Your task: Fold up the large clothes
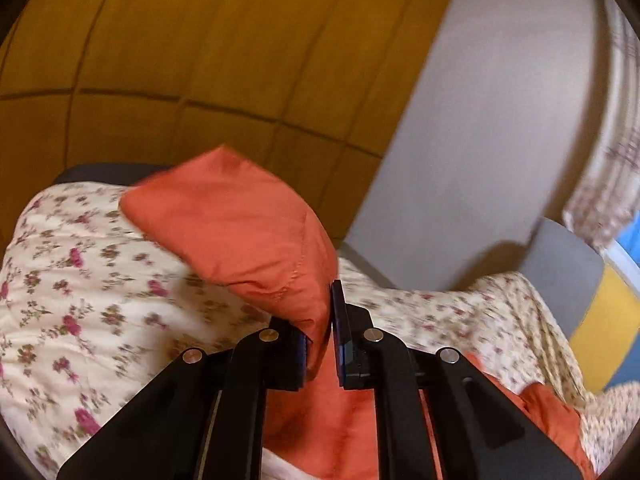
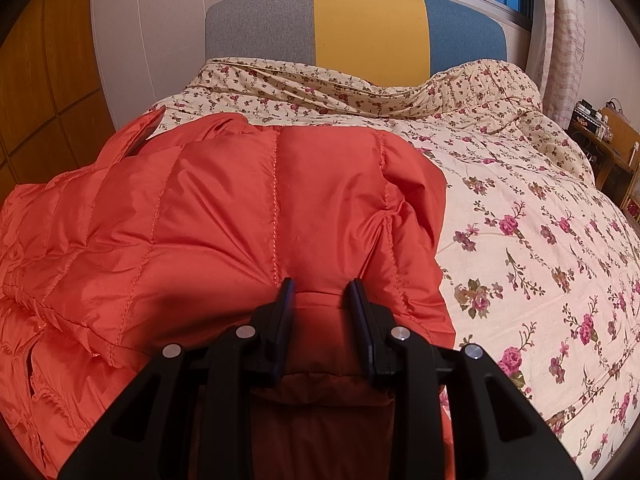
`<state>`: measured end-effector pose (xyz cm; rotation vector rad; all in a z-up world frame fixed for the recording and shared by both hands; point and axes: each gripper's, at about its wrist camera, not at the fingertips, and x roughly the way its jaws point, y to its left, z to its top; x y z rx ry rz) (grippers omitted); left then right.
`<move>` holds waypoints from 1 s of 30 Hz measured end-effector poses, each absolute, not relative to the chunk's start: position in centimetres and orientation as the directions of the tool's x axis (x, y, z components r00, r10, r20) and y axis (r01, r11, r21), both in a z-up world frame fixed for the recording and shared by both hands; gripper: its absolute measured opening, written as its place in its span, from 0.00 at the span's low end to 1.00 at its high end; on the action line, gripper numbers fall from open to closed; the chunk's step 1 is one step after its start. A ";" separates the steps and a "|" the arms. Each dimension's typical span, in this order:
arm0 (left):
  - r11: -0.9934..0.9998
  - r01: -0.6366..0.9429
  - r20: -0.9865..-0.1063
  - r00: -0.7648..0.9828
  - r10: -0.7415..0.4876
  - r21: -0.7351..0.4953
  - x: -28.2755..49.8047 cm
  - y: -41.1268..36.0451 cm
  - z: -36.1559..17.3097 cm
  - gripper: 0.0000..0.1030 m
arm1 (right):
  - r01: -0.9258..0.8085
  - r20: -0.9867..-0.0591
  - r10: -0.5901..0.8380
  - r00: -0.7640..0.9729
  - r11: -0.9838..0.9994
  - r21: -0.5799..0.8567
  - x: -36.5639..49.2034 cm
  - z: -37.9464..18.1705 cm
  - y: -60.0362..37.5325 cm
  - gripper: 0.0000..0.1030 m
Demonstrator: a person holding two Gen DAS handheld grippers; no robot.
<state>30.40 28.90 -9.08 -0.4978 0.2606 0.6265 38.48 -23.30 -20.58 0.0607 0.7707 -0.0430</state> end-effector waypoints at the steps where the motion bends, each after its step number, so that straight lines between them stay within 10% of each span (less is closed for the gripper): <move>1: 0.714 -0.604 -0.369 0.792 0.486 -0.354 30.5 28.0 -8.8 0.10 | 0.061 -0.697 -0.017 0.717 0.997 0.039 38.5 -20.6 -23.4 0.27; 12: 0.916 -0.345 -0.285 0.916 0.282 -0.202 31.6 15.8 -7.1 0.10 | 0.061 -0.697 -0.016 0.717 0.997 0.040 38.5 -20.5 -23.4 0.27; 30: 0.986 -0.090 -0.395 0.918 0.026 -0.143 34.1 3.7 -9.1 0.10 | 0.061 -0.697 -0.014 0.717 0.997 0.043 38.4 -20.6 -23.4 0.27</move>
